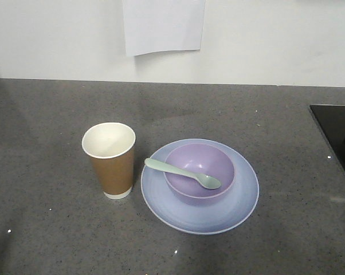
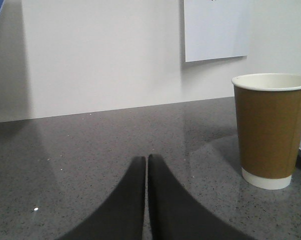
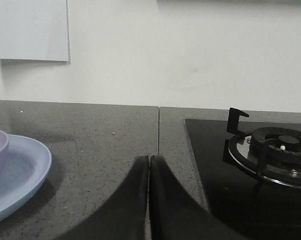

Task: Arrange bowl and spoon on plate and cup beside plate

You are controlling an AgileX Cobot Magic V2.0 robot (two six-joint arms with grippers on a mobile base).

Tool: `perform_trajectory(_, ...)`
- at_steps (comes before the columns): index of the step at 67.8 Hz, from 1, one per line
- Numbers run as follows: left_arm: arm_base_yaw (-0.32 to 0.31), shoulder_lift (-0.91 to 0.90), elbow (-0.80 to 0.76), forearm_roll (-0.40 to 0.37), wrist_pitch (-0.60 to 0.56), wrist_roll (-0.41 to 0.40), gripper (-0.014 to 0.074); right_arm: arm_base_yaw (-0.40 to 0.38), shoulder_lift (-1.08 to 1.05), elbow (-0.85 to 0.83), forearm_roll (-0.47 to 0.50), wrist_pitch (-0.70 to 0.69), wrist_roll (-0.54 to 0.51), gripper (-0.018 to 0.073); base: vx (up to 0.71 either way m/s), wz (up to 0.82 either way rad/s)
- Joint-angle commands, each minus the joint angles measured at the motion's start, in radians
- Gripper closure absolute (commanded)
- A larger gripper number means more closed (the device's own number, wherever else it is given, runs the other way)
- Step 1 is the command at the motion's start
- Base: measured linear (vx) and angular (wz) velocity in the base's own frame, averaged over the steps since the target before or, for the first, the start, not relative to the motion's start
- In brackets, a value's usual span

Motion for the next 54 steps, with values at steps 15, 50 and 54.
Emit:
perform_trajectory(15, -0.004, -0.007, -0.026, -0.004, -0.073, -0.009, 0.0603, -0.006, -0.030, 0.031, -0.052, -0.099, 0.003, 0.0564, 0.00, 0.00)
perform_trajectory(50, -0.004, -0.007, -0.026, -0.004, -0.073, -0.009, 0.0603, -0.006, -0.030, 0.031, -0.052, -0.100, 0.051, 0.0564, 0.00, 0.00)
perform_trajectory(54, -0.004, -0.007, -0.026, -0.004, -0.073, -0.009, 0.0603, -0.006, -0.030, 0.031, -0.052, -0.100, 0.051, 0.0564, 0.00, 0.00)
